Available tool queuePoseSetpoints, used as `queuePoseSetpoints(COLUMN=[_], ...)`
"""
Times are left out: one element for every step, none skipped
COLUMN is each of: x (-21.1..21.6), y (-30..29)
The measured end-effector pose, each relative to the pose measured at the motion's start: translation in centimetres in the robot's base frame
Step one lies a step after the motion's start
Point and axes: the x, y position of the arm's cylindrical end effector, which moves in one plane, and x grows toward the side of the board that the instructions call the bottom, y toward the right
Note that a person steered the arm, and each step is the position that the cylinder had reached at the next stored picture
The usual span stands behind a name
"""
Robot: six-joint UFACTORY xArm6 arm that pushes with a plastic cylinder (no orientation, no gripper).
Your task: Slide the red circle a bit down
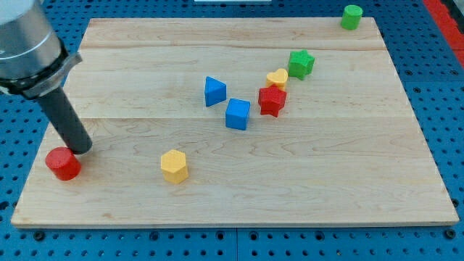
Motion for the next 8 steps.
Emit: queuePoseSetpoints(x=[0.3,0.5,0.7,1.3,1.9,0.8,1.0,2.6], y=[-1.9,-3.2,-5.5,-7.0,-6.6,-6.6,-5.2,-1.6])
